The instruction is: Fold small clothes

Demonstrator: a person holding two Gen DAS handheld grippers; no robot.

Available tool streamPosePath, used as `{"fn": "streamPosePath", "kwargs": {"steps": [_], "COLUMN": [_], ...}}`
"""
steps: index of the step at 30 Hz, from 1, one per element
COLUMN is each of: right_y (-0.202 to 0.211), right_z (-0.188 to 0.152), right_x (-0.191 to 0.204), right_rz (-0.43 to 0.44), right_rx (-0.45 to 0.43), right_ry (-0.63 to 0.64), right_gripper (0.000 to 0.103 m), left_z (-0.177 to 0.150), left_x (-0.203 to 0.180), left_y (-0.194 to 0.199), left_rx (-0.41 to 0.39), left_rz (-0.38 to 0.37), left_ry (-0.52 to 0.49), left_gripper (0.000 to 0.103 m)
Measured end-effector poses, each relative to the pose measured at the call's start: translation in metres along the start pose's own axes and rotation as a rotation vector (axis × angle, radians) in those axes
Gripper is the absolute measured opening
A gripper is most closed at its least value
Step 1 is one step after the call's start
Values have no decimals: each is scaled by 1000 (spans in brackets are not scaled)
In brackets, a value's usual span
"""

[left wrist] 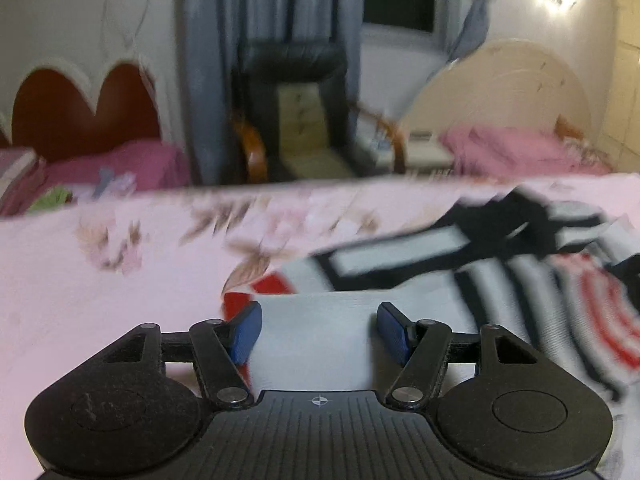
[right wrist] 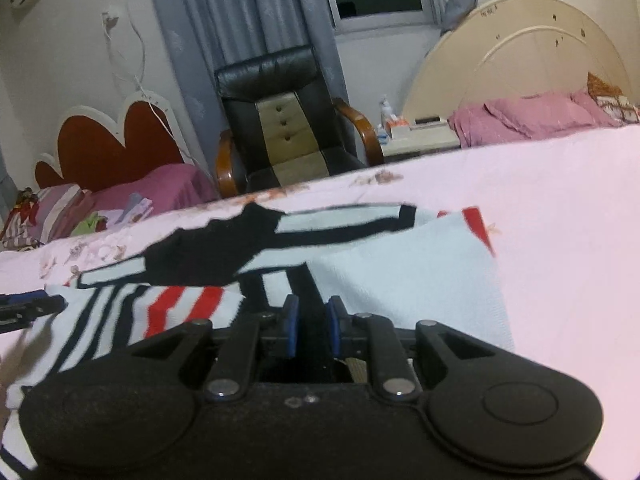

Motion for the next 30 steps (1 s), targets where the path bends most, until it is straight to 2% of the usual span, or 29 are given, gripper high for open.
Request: {"fn": "streamPosePath", "kwargs": {"steps": [2,4,5,6,8,11,13,15,19,21,24,28,29,30], "right_y": [-6,-8,-6,-3,-1,-15,-25,-32,-37,-31,-18,-10,-6,0], "right_z": [-6,-8,-5,0,6,2,-5,-12,-24,-19,-16,-14,-9,-3], "right_x": [-5,-9,-8,-4,13,54,82,98,96,78,35,26,29,30], "right_rz": [-24,-51,-53,-47,2,107,168,182,151,75,-28,-24,-29,-32], "right_rx": [17,32,24,5,-27,6,41,58,76,64,37,44,38,7], "right_ry": [-5,-22,-28,-23,-15,8,50,91,190,227,236,209,182,167], "right_gripper": [16,13,18,18,20,20,19,21,14,0,0,0,15,38], "left_z": [0,4,7,8,9,12,11,5,-1,-6,-15,-6,0,5], "left_x": [9,11,9,3,-22,-63,-80,-86,-77,-63,-36,-43,-50,-59], "left_y": [-2,6,14,20,26,22,13,7,13,21,30,37,45,53], "left_rx": [7,3,-14,-33,-53,-65,-44,-19,-27,-27,-29,-30,-58,-83], "left_rz": [1,56,72,47,6,-42,-53,-44,-49,-19,11,48,28,9], "left_ry": [67,56,50,71,59,14,4,-15,-47,-74,-25,-34,-24,-16], "left_gripper": [67,67,67,67,67,68,68,68,68,68,74,74,74,74]}}
Point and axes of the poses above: each gripper's, at about its wrist camera, not at the fingertips, and y roughly against the way its jaws point, x to its left, z to its top, the point moved 6 cm from there along -y, roughly the way its jaws point, and after that the axes turned 15 degrees about -x, right-handed, at the moved point
